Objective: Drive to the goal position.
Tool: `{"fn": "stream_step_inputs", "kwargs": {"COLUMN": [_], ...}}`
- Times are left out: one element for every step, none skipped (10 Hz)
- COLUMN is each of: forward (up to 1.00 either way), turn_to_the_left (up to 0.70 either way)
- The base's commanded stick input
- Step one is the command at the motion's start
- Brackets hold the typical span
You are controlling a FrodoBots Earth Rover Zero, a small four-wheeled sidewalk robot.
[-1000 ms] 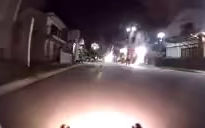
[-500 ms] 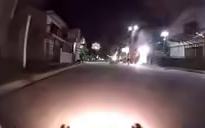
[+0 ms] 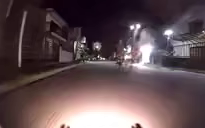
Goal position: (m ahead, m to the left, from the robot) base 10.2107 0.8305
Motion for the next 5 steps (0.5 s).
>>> {"fn": "stream_step_inputs", "kwargs": {"forward": [0.85,0.85,0.85,0.85,0.85], "turn_to_the_left": [0.00,0.00,0.00,0.00,0.00]}}
